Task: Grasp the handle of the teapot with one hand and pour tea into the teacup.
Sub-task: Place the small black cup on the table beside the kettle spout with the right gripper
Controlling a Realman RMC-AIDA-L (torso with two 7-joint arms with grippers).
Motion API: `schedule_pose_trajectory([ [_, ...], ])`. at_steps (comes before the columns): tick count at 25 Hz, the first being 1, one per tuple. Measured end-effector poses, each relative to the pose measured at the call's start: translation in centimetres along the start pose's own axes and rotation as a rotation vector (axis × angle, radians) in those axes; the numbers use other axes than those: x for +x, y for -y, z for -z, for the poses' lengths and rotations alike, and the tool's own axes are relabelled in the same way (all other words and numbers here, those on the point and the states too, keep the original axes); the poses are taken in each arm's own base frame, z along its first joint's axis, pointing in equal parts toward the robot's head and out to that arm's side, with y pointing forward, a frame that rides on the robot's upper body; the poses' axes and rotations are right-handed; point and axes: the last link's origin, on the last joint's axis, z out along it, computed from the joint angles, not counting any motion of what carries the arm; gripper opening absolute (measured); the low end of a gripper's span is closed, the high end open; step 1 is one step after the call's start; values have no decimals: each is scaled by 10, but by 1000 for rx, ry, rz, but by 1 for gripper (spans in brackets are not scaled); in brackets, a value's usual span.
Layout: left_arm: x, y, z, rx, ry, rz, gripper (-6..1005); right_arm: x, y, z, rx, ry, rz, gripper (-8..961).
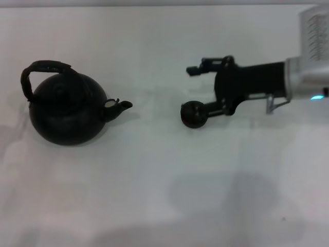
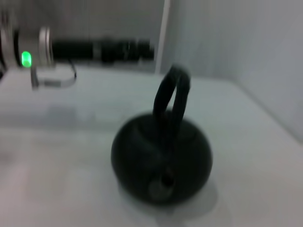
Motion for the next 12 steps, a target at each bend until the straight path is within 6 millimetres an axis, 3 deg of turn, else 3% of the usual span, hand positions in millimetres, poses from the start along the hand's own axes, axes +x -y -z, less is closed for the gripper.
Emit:
schedule_pose_trajectory([
  [5,1,-15,-5,-97,-7,10,771,-3,10,25,81,60,-28,852],
  [12,1,-33,-14,-222,-5,17,771,3,18,42,154,68,-49,851],
])
